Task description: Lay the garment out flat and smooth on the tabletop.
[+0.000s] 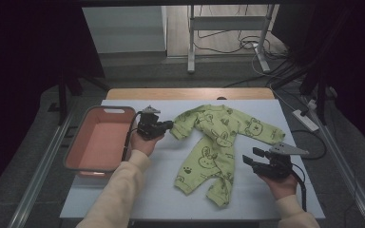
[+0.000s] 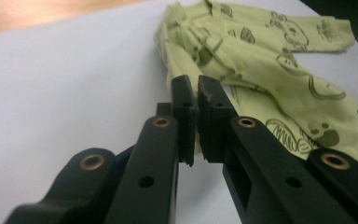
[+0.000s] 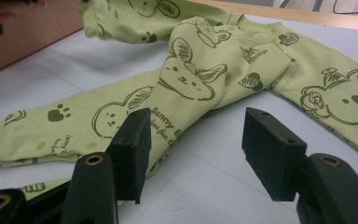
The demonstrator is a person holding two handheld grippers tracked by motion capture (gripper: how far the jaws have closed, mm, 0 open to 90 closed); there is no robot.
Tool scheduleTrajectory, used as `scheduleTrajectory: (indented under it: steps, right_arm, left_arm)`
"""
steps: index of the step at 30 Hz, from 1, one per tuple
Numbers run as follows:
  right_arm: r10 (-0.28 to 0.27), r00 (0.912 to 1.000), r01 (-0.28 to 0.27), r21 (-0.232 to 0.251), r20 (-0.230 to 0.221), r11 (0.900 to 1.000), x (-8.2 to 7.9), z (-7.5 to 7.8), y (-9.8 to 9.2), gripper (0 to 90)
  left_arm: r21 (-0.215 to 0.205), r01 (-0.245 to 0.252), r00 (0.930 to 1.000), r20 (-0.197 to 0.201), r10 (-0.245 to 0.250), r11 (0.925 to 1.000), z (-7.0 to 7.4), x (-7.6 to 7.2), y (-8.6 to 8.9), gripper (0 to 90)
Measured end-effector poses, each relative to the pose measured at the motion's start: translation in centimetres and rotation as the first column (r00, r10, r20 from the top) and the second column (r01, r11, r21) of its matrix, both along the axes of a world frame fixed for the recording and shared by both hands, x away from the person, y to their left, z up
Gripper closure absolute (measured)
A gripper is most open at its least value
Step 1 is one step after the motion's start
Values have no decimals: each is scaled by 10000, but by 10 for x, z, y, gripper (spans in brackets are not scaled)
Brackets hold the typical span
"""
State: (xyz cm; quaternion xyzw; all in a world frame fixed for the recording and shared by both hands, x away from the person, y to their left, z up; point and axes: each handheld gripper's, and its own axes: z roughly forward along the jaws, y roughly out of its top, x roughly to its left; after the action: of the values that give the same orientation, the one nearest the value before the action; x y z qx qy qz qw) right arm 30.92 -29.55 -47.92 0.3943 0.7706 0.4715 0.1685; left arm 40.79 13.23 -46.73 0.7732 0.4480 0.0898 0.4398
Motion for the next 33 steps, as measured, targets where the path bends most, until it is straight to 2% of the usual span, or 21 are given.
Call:
scheduleTrajectory:
  steps: [7, 9, 15, 22, 25, 30, 33]
  right_arm:
    - [9, 10000, -9, -1, 6, 10000, 0, 0, 0, 425]
    - [12, 10000, -12, -2, 5, 10000, 0, 0, 0, 425]
    - [-2, 10000, 2, -1, -14, 10000, 0, 0, 0, 425]
    - [5, 10000, -5, -30, -32, 10000, 0, 0, 0, 425]
    - [17, 10000, -17, -48, -30, 10000, 0, -1, 1, 425]
    - [-64, 10000, 64, -37, -27, 10000, 1, 0, -1, 424]
    - [-96, 10000, 96, -53, -17, 9999, 1, 0, -1, 423]
  left_arm:
    - [-53, -171, 9998, 67, 172, 9998, 16, 9, 11, 850]
    - [-191, -256, 9997, 49, 257, 9995, 19, 12, 15, 850]
    - [-683, -471, 9988, -199, 458, 9966, 18, 22, 28, 850]
    - [-955, -733, 9967, -411, 697, 9927, 15, 30, 41, 850]
    - [-839, -776, 9962, -470, 739, 9934, 14, 33, 43, 850]
    - [-904, -896, 9952, -485, 855, 9919, 15, 39, 45, 850]
    - [-658, -965, 9943, -521, 932, 9932, 14, 44, 46, 850]
